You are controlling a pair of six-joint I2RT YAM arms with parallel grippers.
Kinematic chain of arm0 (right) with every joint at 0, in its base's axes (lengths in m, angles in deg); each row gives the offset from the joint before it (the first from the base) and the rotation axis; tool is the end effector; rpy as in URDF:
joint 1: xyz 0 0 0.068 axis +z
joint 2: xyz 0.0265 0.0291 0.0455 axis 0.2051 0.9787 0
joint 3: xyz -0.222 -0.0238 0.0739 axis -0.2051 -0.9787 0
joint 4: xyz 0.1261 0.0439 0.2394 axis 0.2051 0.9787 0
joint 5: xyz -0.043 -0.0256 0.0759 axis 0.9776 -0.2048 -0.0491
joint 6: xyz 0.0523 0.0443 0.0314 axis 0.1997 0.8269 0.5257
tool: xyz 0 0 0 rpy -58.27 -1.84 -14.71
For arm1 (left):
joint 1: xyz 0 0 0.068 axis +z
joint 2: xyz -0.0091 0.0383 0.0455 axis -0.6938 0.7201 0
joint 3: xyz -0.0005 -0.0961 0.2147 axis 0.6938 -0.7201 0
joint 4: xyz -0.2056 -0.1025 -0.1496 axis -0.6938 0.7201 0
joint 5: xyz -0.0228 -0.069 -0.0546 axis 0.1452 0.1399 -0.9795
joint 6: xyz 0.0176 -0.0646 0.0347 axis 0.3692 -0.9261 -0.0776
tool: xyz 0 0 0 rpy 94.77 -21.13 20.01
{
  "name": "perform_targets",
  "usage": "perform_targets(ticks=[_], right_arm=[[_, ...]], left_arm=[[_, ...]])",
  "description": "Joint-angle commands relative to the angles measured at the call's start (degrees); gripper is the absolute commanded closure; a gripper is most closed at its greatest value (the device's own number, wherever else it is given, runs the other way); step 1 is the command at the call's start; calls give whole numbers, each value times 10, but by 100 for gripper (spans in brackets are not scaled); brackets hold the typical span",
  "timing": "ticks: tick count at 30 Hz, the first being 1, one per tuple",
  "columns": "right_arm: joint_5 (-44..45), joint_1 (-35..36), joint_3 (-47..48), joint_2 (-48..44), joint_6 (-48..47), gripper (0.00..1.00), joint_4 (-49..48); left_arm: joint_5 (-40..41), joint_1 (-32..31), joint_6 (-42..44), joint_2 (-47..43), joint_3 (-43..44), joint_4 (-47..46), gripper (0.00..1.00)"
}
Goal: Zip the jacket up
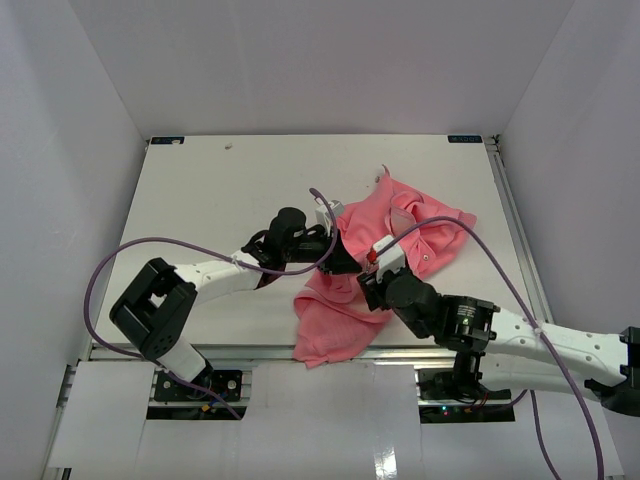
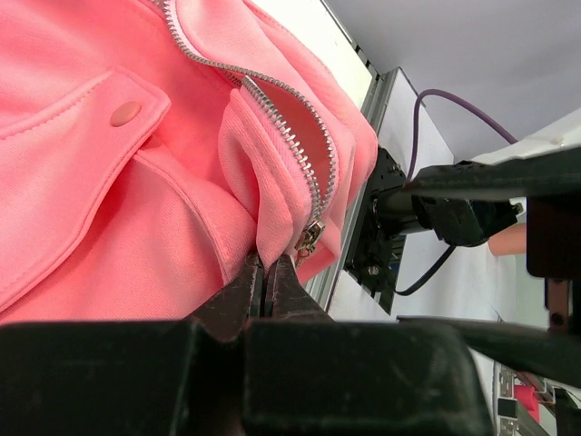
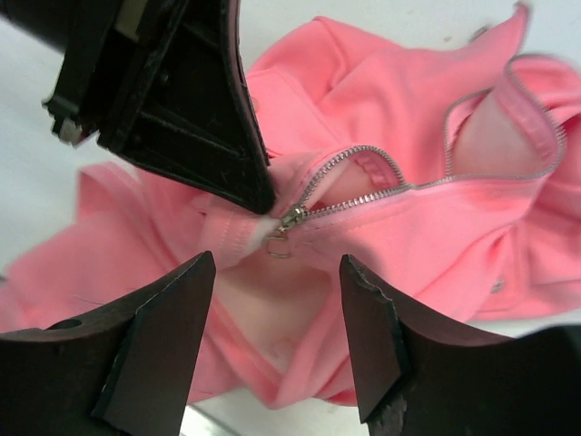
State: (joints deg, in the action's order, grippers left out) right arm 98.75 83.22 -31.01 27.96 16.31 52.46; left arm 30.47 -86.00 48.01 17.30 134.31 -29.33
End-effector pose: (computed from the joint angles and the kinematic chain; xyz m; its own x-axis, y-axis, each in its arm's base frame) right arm 0.1165 0.2168 0.2535 -0.2287 -0.2310 -0.9457 -0.4974 0.8628 -0.0905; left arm 0.2479 -0.2752 0.1643 -0.7338 0.0986 -0.6721 0.6630 0.3195 -0.6770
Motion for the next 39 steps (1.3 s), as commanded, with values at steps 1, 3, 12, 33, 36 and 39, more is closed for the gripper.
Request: perform_targets(ticks=[1,3,12,33,36,39], right_arm=[[177,98,-1,39,-140,36,-18],[244,148,-18,50,-210,36,-53],[164,193,-89,-2,-373,36,-151],[264,215,-298,83,-694,26,-658],[256,215,-299,100,-718,26,-690],[257,216,-303,133,-749,26,-735]], left_arm=[[-21,11,-10,5,15,-7,100],[-25,14,-13,6,16,-9,100],[-56,21,-32,7,17,-22,100],[-97,23,-61,-11,-2,-58,100],[-102,24,-67,-8,-6,-69,100],[-102,24,-68,-6,-8,-69,100]])
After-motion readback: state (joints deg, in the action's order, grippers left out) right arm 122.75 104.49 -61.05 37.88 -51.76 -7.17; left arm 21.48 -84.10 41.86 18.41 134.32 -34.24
